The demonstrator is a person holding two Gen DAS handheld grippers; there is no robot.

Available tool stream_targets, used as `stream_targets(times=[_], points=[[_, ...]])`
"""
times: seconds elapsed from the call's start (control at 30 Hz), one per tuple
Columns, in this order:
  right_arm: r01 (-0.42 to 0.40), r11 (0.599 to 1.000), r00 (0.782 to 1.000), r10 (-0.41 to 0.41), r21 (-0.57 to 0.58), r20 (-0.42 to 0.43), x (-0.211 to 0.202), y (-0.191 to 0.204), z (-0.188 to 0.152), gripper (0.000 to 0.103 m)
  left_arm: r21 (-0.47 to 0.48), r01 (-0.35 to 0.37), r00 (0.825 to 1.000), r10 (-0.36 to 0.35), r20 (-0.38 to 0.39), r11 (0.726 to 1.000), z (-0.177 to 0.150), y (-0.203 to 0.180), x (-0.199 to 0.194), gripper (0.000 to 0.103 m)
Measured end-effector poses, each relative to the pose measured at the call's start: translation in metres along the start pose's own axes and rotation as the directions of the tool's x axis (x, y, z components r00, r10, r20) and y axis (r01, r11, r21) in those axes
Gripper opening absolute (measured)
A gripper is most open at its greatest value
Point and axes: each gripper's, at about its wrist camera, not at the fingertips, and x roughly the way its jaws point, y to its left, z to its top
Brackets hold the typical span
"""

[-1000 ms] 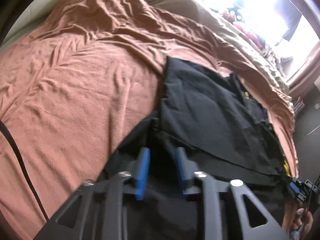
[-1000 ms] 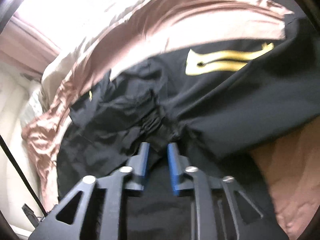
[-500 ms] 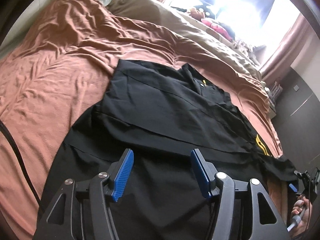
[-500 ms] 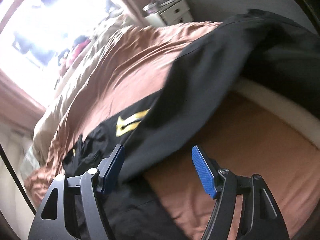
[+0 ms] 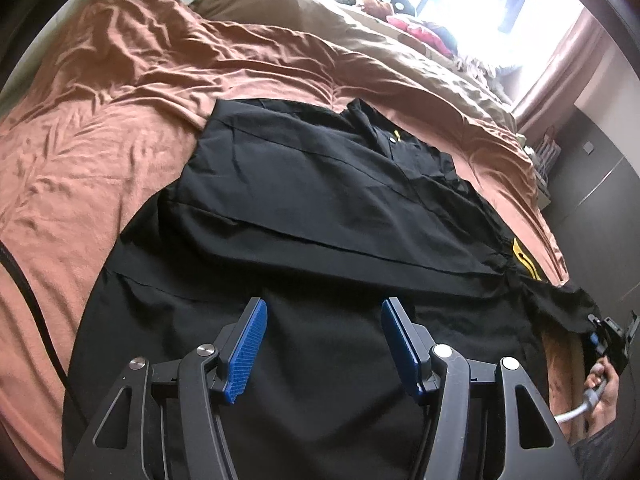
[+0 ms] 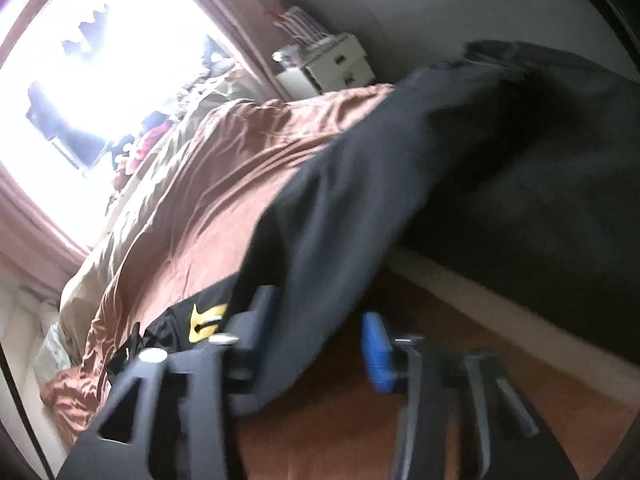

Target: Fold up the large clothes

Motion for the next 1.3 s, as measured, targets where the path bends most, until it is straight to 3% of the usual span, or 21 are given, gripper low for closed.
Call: stream_targets(times=[0.03,0.07,0.2,0.5,0.67,0.83,0.93,1.07,1.3], points=[[-0.002,1.0,1.0,0.002,-0.01,0.008,0.003,0.003,-0.002,0.008,0.0,0.001,1.0,-0.001,0.0,1.0,0.0,0.0,0.0,0.061],[-0.004,1.0,1.0,0.004,-0.017,0.026,0.002,0.006,-0.005,0.002,0.0,0.004,1.0,-0.004,0.0,1.0,0.0,0.001,0.0,0.061],[-0.067,0.997,0.994,0.069,-0.035,0.087,-0.019,0.027,-0.013,0.0,-0.004,-0.004,1.0,0.004,-0.002,1.0,0.001,0.0,0.002,0.061],[-0.314,0.941,0.938,0.328,-0.125,0.108,-0.08,0.111,-0.055,0.0,-0.02,0.027,1.0,-0.027,0.0,0.999,0.003,-0.001,0.0,0.061],[-0.441,0.884,0.891,0.452,-0.157,0.043,-0.096,0.162,-0.092,0.0,-0.059,0.051,0.999,-0.05,0.015,0.997,0.007,0.008,-0.004,0.061],[-0.523,0.837,0.85,0.525,-0.157,-0.037,-0.093,0.204,-0.127,0.0,-0.137,0.072,0.997,-0.067,0.039,0.988,0.012,0.029,-0.012,0.061],[-0.534,0.826,0.844,0.531,-0.18,-0.068,-0.093,0.219,-0.136,0.0,-0.172,0.077,0.996,-0.069,0.054,0.982,0.014,0.04,-0.016,0.061],[-0.575,0.797,0.818,0.557,-0.186,-0.141,-0.096,0.232,-0.154,0.0,-0.194,0.076,0.996,-0.065,0.065,0.978,0.016,0.049,-0.019,0.061],[-0.578,0.781,0.804,0.495,-0.237,-0.328,-0.014,0.285,-0.151,0.0,-0.2,0.07,0.996,-0.058,0.062,0.977,0.017,0.057,-0.02,0.061]])
